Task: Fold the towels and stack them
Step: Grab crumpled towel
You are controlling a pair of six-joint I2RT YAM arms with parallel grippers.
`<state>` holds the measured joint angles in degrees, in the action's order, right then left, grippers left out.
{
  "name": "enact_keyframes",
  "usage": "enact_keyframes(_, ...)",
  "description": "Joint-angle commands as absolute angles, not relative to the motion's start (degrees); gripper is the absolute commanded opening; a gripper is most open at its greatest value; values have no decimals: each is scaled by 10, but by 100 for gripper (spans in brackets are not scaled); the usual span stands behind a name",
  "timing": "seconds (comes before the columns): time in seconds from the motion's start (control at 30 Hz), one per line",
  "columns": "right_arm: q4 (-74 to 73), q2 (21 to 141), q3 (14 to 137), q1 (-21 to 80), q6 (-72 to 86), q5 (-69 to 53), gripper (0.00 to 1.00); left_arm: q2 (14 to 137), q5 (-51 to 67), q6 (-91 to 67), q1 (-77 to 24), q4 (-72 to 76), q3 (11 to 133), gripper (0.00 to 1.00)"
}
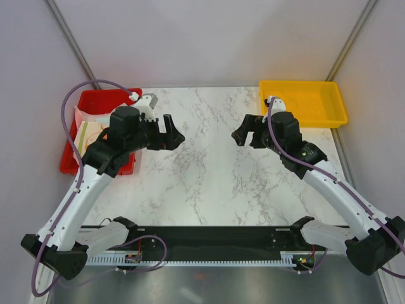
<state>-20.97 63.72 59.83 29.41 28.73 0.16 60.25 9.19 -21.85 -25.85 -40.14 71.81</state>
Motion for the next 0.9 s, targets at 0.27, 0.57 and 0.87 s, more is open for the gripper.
enact_keyframes(0.27,-194,615,611,294,301,10,98,664,-145,-280,-163,-439,822,100)
enact_keyframes(0.57,-165,599,582,294,319,-42,98,826,-247,-344,95,-452,824,89)
enact_keyframes(0.87,-111,574,562,294,316,-89,97,964,-161,-338,114,-414,844,74)
